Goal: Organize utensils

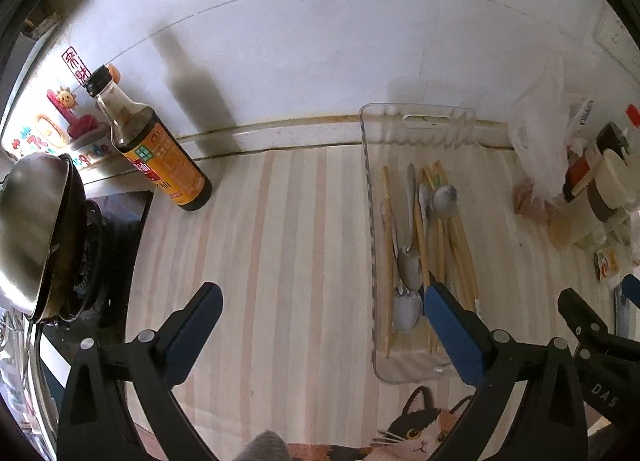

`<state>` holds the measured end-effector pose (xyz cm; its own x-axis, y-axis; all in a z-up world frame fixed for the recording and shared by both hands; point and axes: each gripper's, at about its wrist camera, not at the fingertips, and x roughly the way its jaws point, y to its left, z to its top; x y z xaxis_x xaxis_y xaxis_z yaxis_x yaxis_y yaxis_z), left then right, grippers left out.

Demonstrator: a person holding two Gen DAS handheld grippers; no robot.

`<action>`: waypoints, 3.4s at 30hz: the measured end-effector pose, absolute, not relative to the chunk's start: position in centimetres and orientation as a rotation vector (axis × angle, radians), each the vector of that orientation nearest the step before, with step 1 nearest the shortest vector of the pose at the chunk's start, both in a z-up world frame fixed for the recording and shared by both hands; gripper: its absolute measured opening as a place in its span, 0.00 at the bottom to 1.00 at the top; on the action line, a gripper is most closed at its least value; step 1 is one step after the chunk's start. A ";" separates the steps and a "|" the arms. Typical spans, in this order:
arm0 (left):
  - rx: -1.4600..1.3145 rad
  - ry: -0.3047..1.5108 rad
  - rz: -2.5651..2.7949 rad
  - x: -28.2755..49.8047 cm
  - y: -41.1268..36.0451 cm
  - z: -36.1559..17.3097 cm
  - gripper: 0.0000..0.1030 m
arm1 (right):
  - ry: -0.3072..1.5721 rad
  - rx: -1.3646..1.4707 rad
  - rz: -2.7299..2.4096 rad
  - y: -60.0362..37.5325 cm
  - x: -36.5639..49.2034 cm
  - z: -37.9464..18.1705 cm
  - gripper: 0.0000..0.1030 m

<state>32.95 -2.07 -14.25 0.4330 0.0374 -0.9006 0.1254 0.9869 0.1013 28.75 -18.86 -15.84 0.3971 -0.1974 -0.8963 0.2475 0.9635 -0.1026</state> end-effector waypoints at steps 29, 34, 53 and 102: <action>0.071 0.833 -0.059 12.5 0.5 1.9 1.00 | 0.746 0.051 -0.220 -16.6 6.4 1.9 1.00; 0.075 0.858 -0.062 11.4 0.7 3.1 1.00 | 0.758 0.051 -0.221 -16.4 4.8 3.5 1.00; 0.066 0.869 -0.057 11.8 0.7 4.0 1.00 | 0.781 0.037 -0.221 -16.6 6.0 5.0 1.00; 0.070 0.860 -0.033 11.5 1.9 3.9 1.00 | 0.799 0.013 -0.197 -16.1 6.9 4.4 1.00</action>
<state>11.50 1.88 3.86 0.6523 -0.0008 -0.7580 0.0573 0.9972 0.0483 6.88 -16.10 4.37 0.6801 -0.1709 -0.7129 0.1807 0.9815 -0.0629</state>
